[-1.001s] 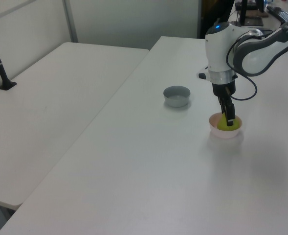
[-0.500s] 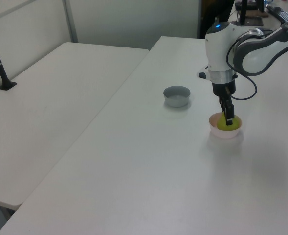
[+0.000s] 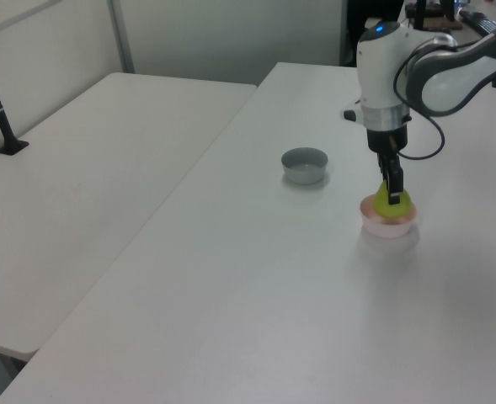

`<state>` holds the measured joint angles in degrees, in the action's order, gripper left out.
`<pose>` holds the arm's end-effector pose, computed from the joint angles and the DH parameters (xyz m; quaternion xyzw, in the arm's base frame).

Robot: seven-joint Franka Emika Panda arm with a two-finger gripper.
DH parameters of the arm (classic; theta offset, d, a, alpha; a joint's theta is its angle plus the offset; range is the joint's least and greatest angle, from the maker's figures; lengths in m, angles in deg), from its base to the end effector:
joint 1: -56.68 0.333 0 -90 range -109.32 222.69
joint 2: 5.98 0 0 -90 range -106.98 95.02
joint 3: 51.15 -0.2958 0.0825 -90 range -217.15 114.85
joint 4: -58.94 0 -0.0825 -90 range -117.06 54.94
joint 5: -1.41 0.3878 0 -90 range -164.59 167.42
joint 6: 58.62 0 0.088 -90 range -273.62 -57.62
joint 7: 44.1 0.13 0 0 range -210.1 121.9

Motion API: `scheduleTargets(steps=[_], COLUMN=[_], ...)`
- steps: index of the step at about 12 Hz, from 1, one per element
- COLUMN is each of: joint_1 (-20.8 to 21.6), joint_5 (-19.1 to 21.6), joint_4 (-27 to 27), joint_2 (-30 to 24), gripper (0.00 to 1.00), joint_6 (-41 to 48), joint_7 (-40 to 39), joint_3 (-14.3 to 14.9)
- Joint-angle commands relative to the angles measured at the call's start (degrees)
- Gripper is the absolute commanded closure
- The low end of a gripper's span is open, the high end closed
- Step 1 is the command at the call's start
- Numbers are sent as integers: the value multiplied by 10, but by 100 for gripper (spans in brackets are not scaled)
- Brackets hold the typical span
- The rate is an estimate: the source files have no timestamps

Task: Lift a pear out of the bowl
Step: 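Lift the pear up out of the pink bowl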

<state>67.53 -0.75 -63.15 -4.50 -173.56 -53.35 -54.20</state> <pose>0.5117 0.1235 0.3392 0.9749 0.2091 -0.0745 0.0188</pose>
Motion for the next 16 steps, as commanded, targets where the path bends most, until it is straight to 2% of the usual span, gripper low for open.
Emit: scheduleTargets(steps=[1,3,6,10,14,16], joint_1=[-5,-19,-48,-115,-123,-129], joint_5=[-8,-8,-4,21,22,21], joint_4=[35,74,167,260,269,312], joint_2=[-28,-45,-44,-30,-23,6], gripper=[100,100,100,100,100,100], joint_6=[47,90,159,192,185,187], joint_7=[46,48,46,26,-20,-69], joint_3=[-13,-14,-15,-14,-1,18])
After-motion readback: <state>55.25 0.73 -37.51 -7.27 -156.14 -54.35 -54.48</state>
